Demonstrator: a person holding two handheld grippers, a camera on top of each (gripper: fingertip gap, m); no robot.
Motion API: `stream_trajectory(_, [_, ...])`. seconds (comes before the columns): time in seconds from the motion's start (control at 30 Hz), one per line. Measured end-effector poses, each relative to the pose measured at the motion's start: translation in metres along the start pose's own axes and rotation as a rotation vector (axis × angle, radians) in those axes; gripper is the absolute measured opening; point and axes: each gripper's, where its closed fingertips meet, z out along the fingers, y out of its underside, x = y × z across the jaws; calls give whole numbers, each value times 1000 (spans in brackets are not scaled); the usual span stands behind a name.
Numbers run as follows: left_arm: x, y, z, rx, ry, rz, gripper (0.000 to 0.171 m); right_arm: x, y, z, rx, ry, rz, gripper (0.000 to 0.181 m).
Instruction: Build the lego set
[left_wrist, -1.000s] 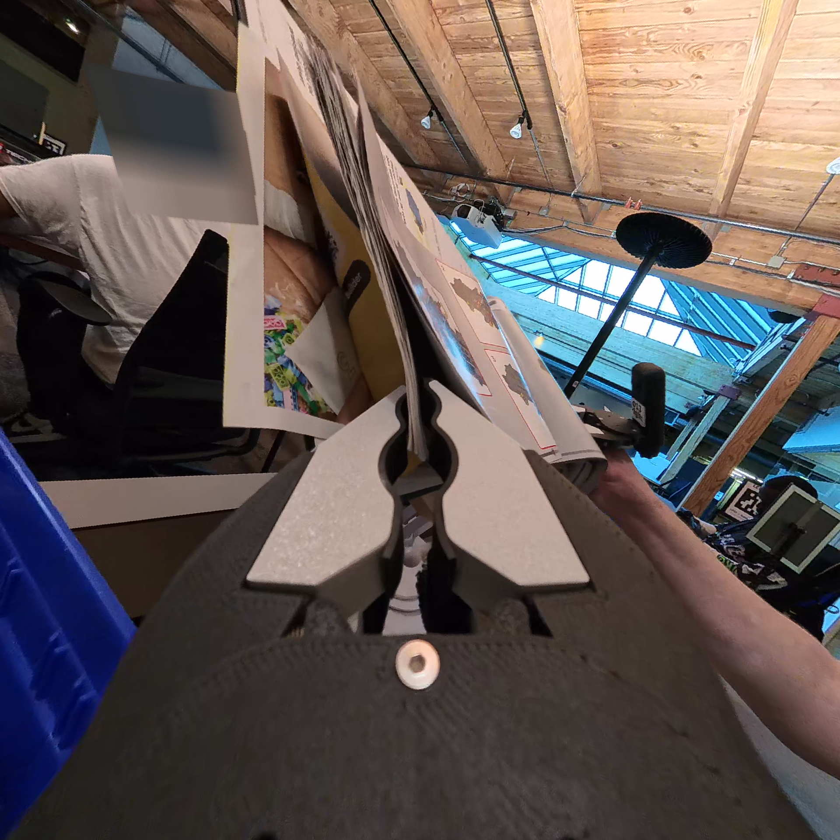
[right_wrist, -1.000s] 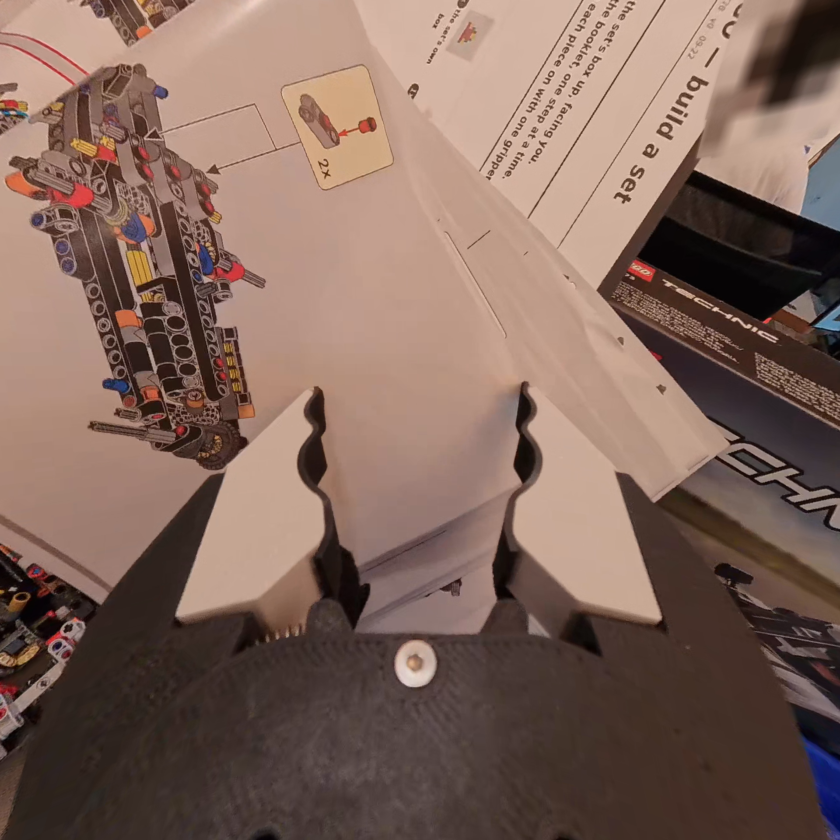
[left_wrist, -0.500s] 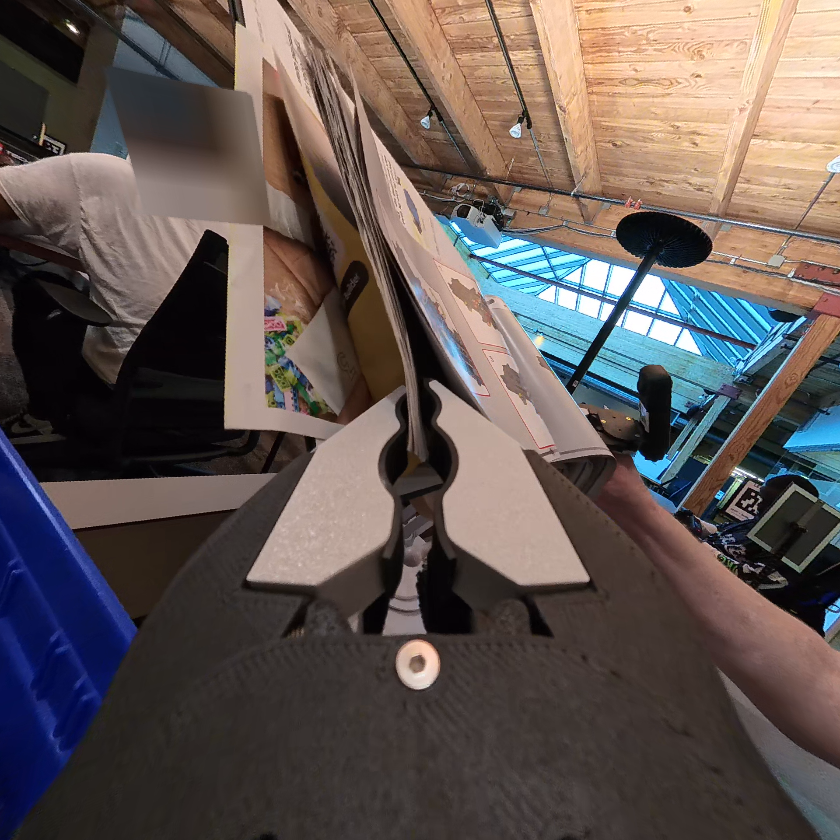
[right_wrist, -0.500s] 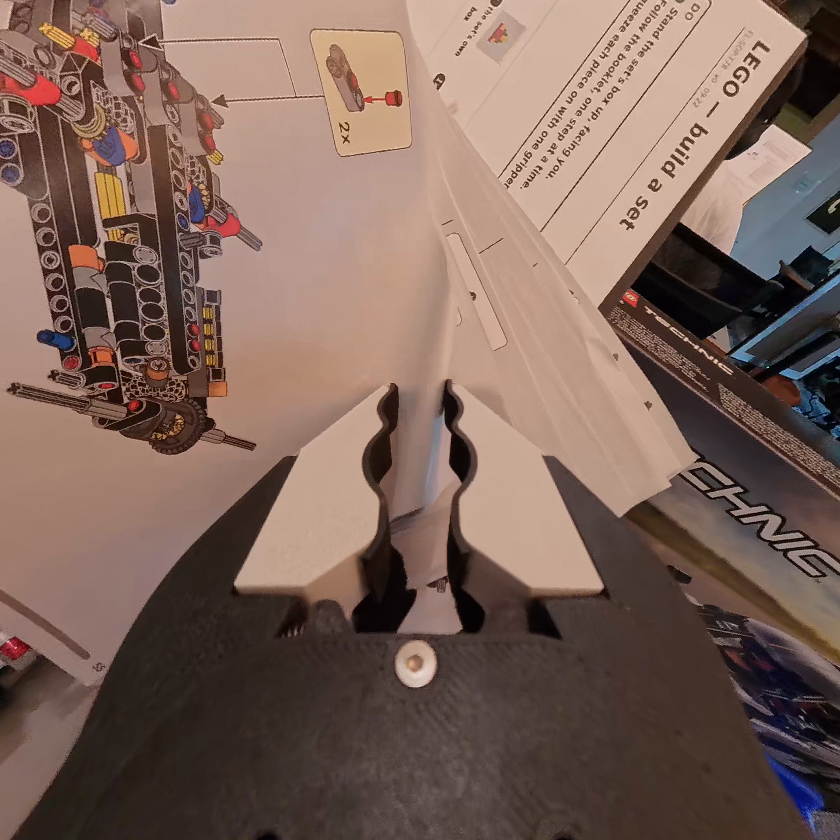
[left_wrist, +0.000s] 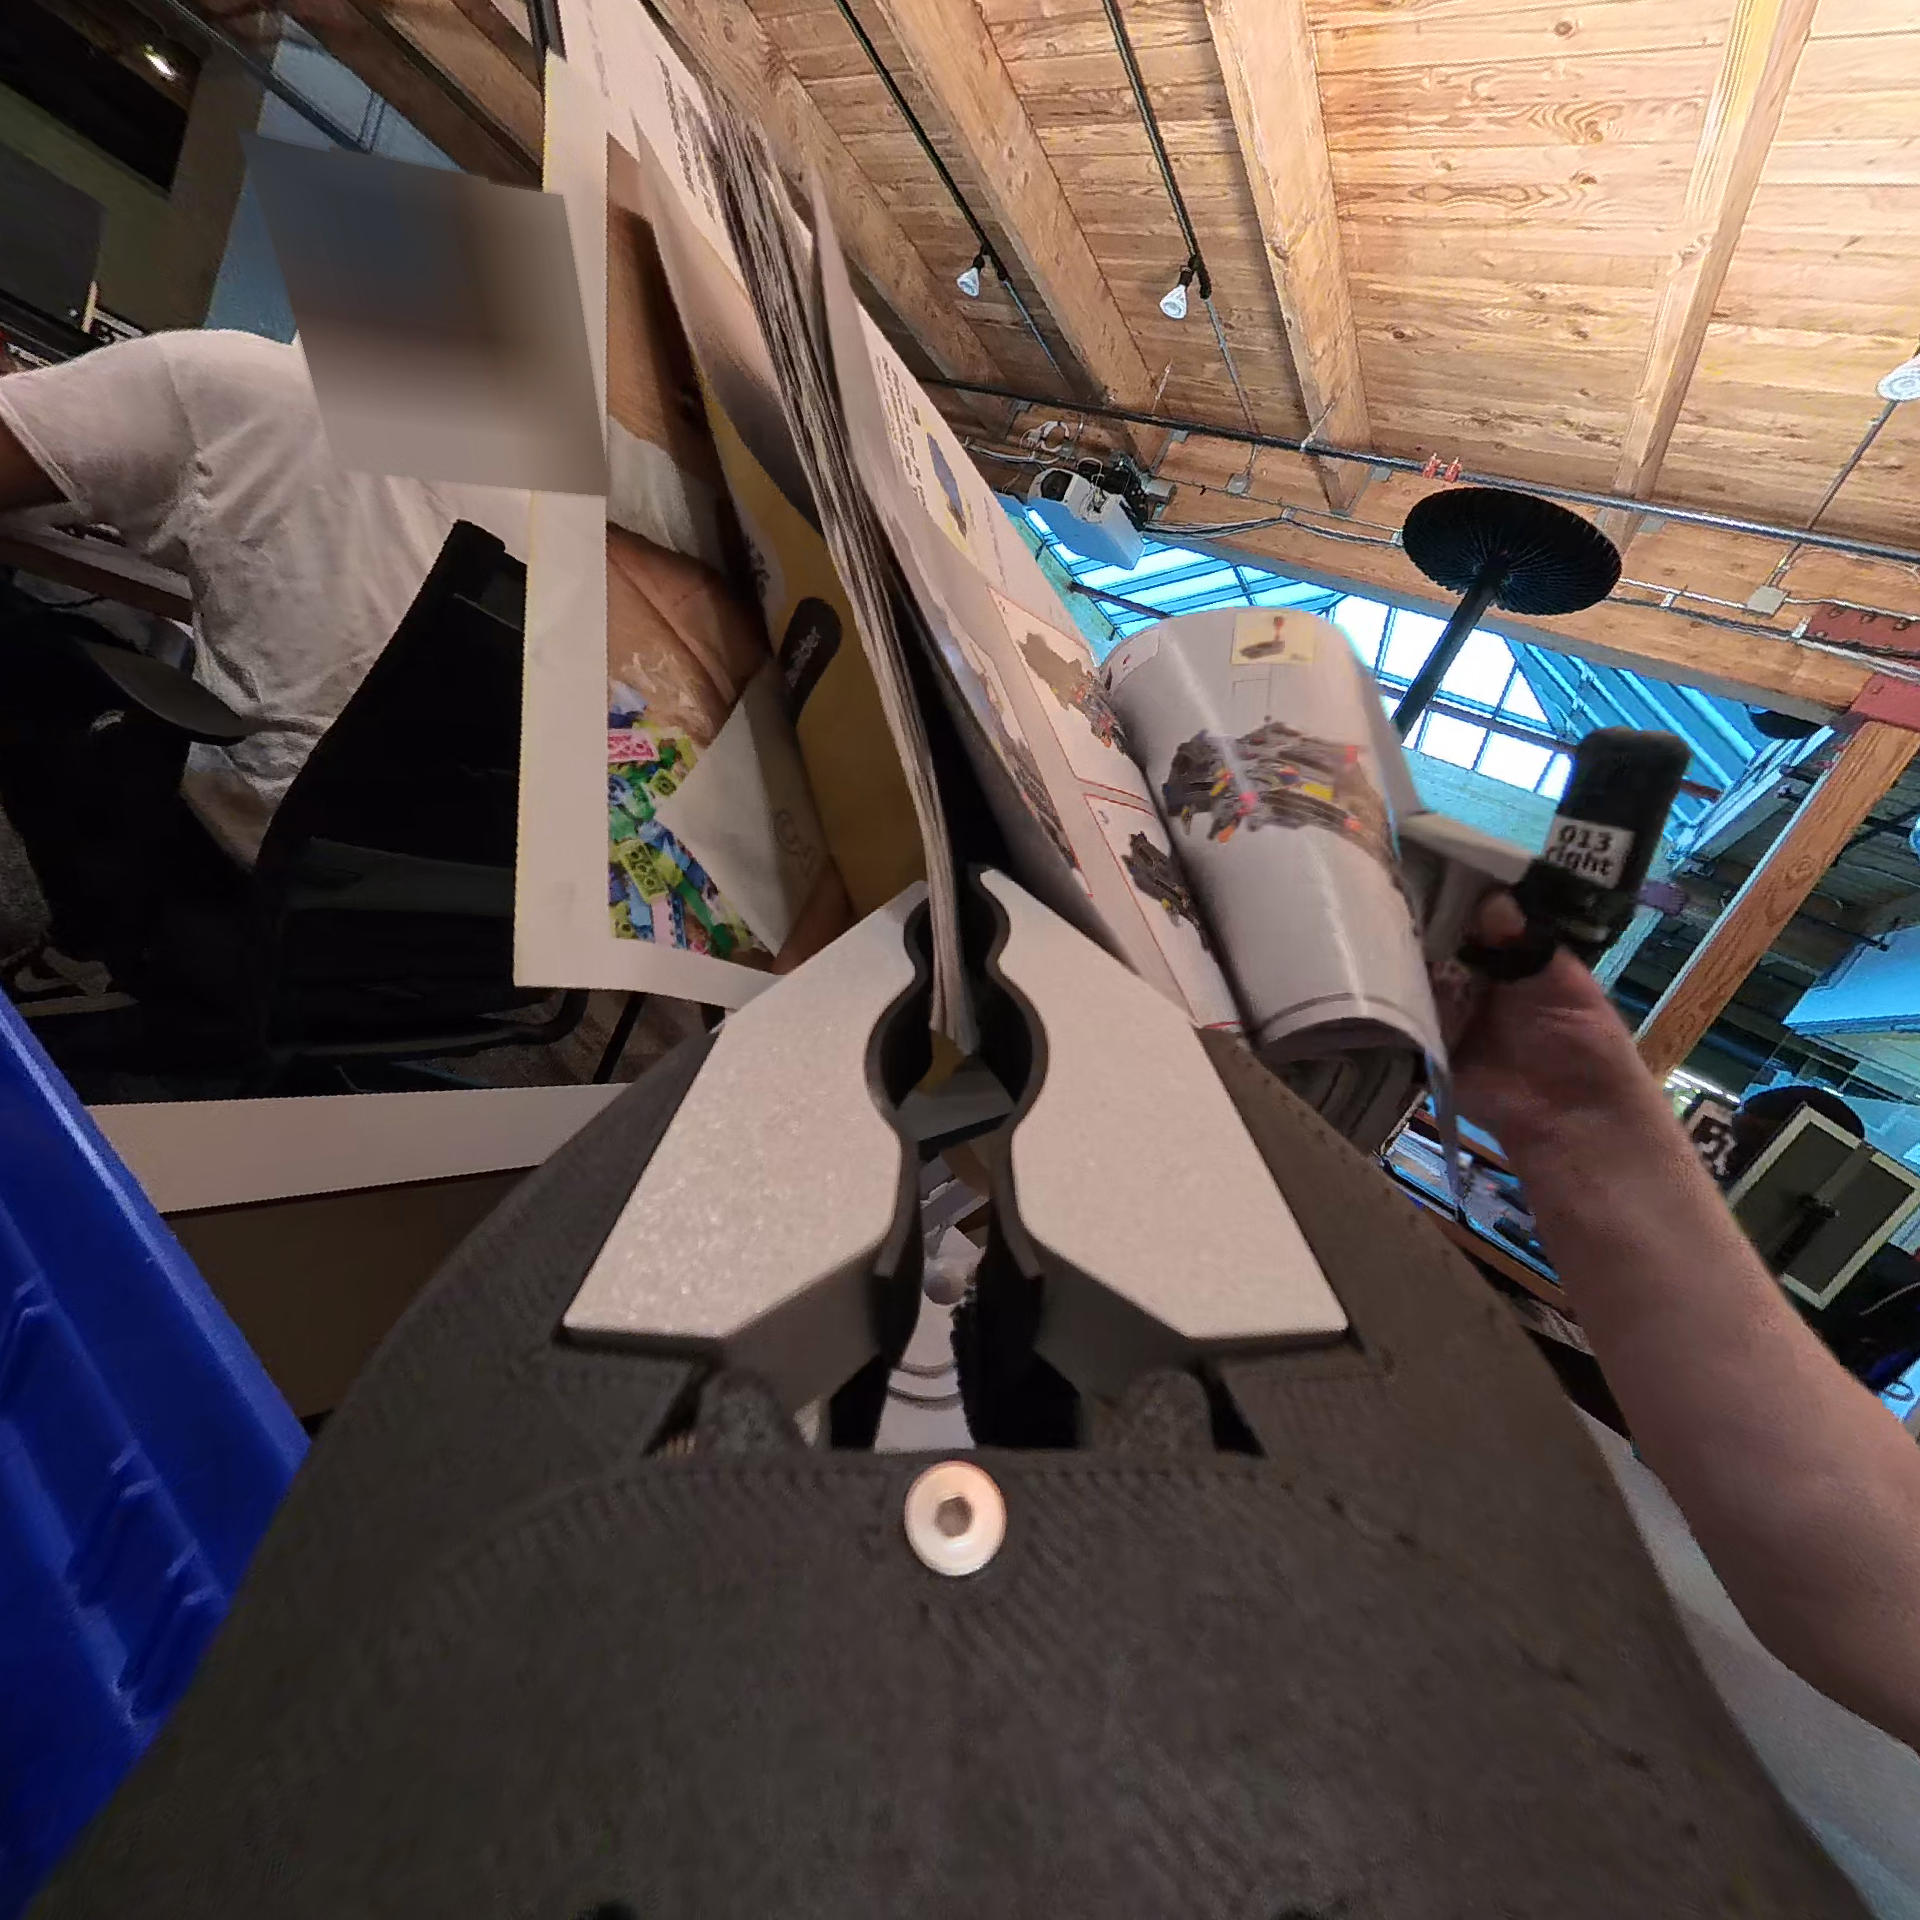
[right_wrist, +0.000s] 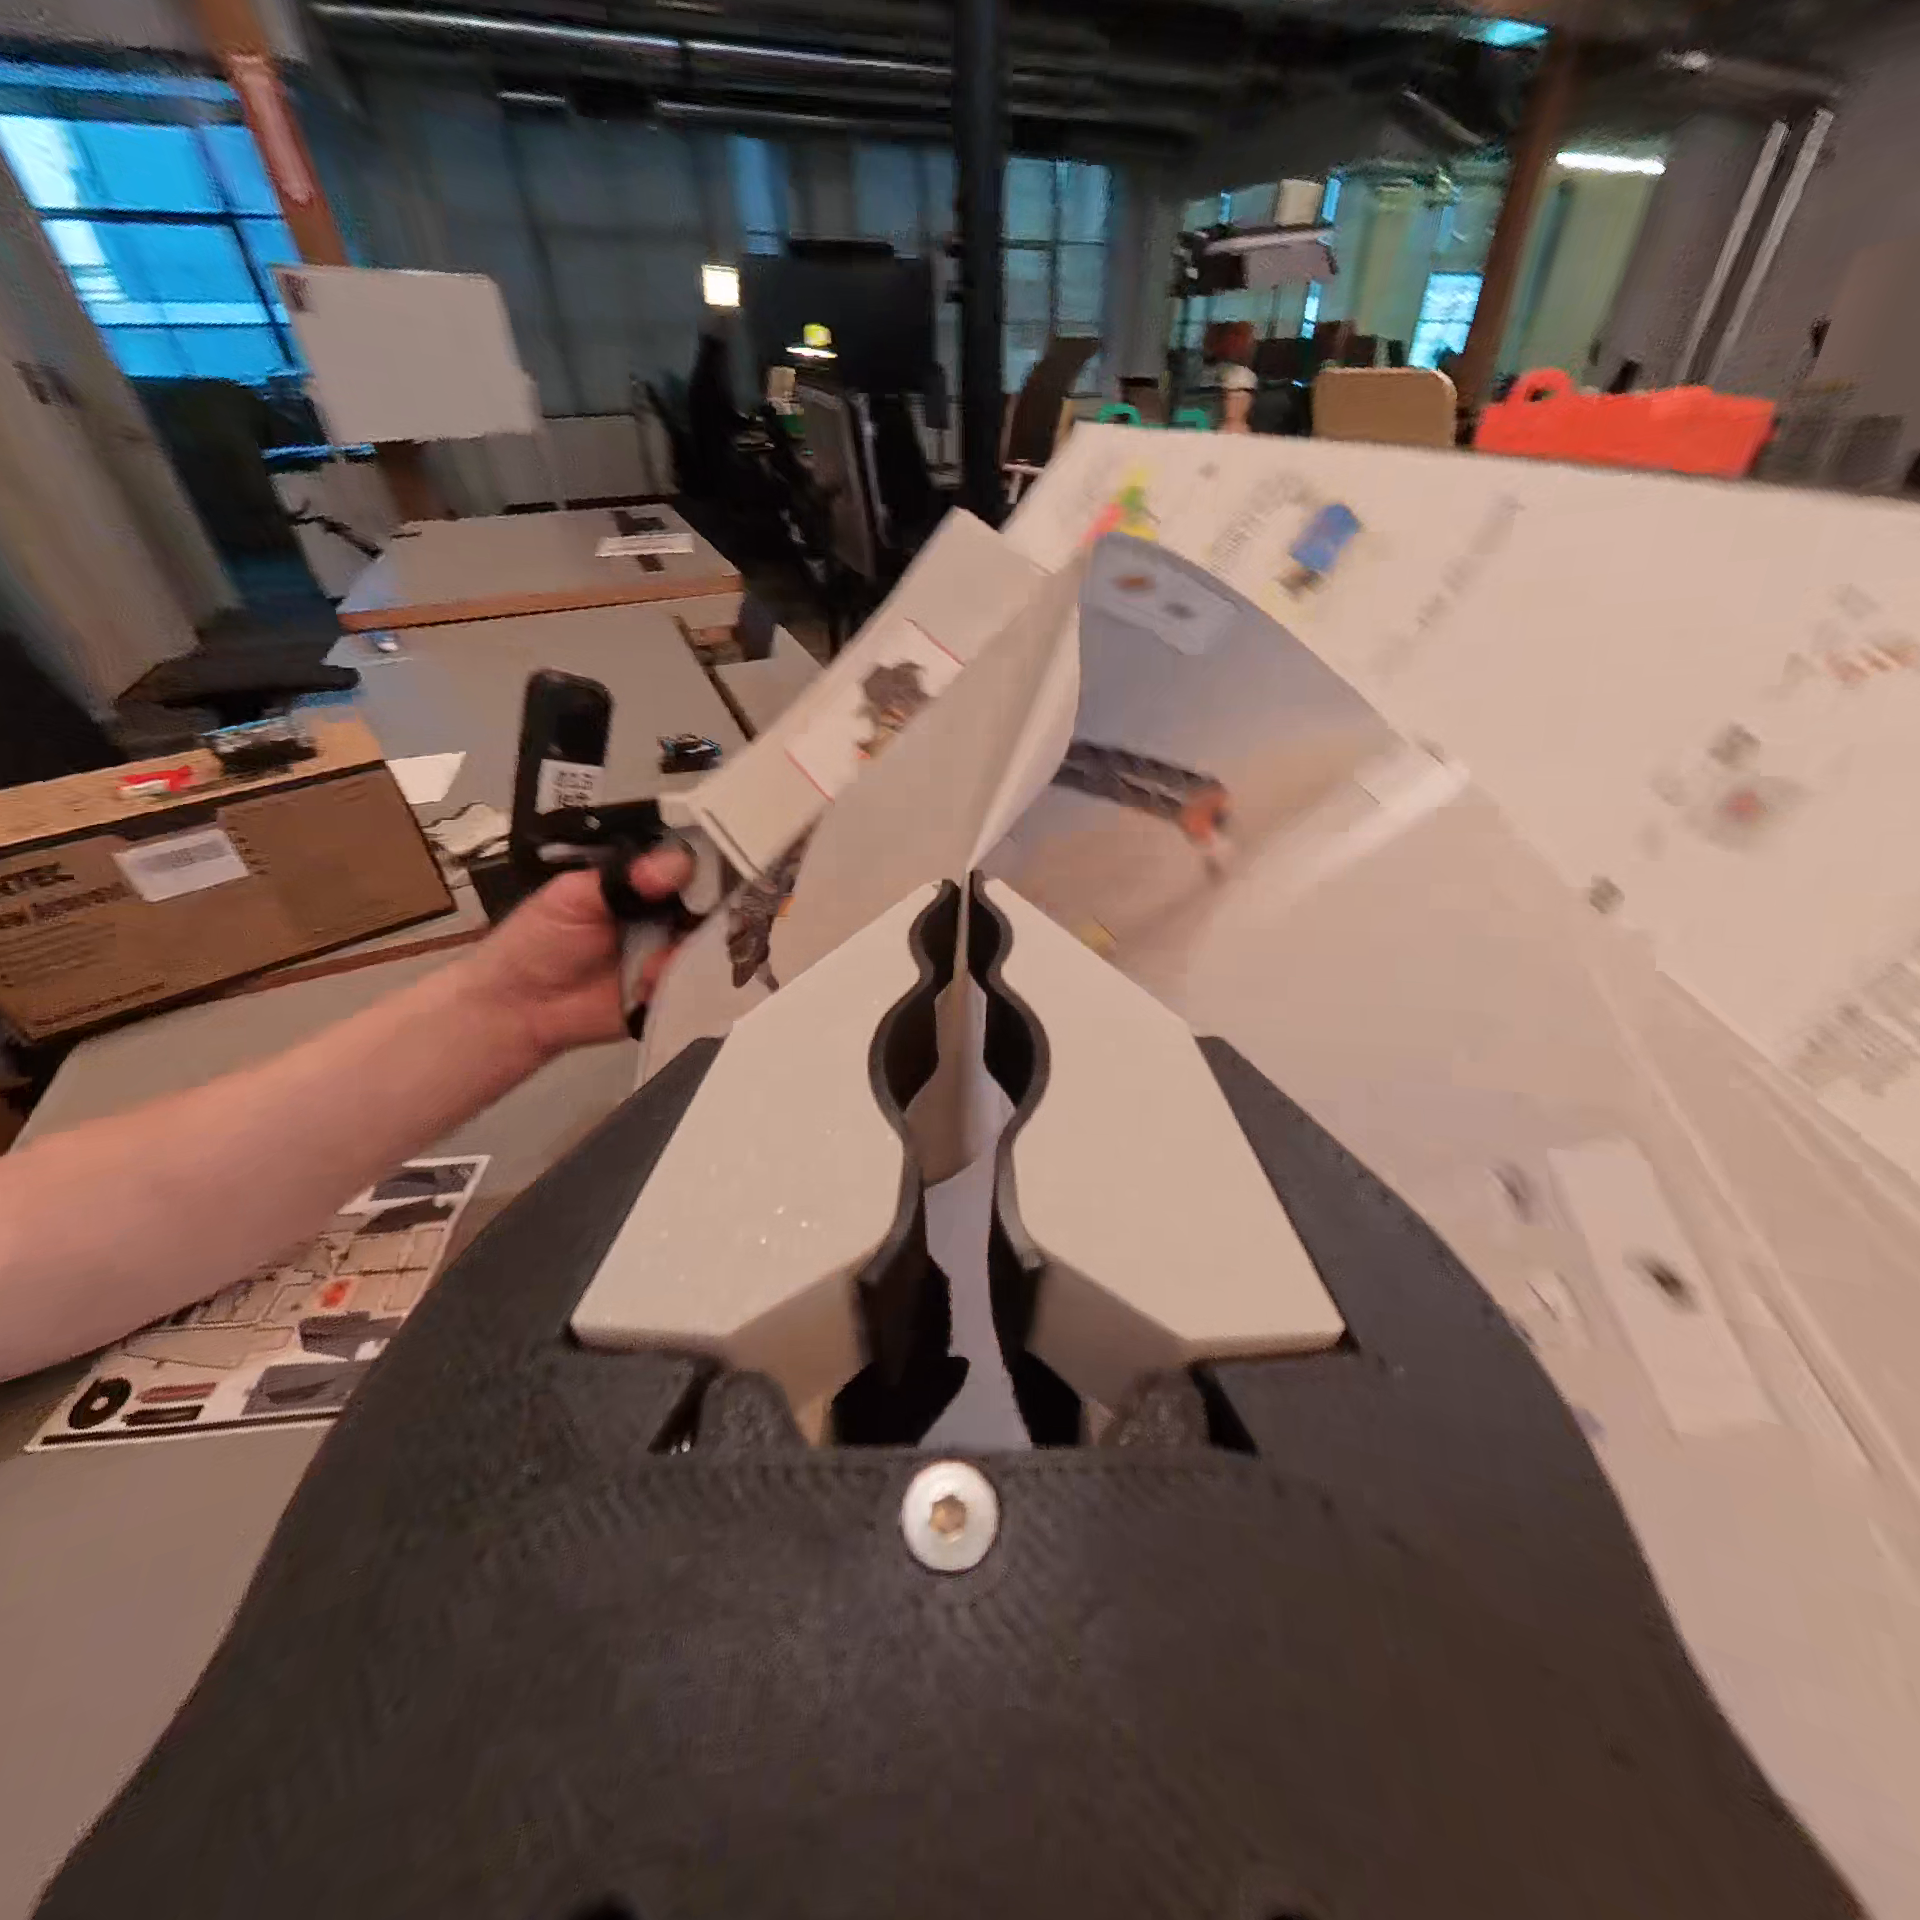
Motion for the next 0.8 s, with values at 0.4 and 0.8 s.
stream_trajectory(0.4, [0, -1, -1, -5, 7, -2, 0, -19, -10, 35, -61, 47, -185, 70])
stream_trajectory(0.8, [0, 1, 0, -4, 1, -4, 0, 134, 108, -61, -329, 560, -182, 88])
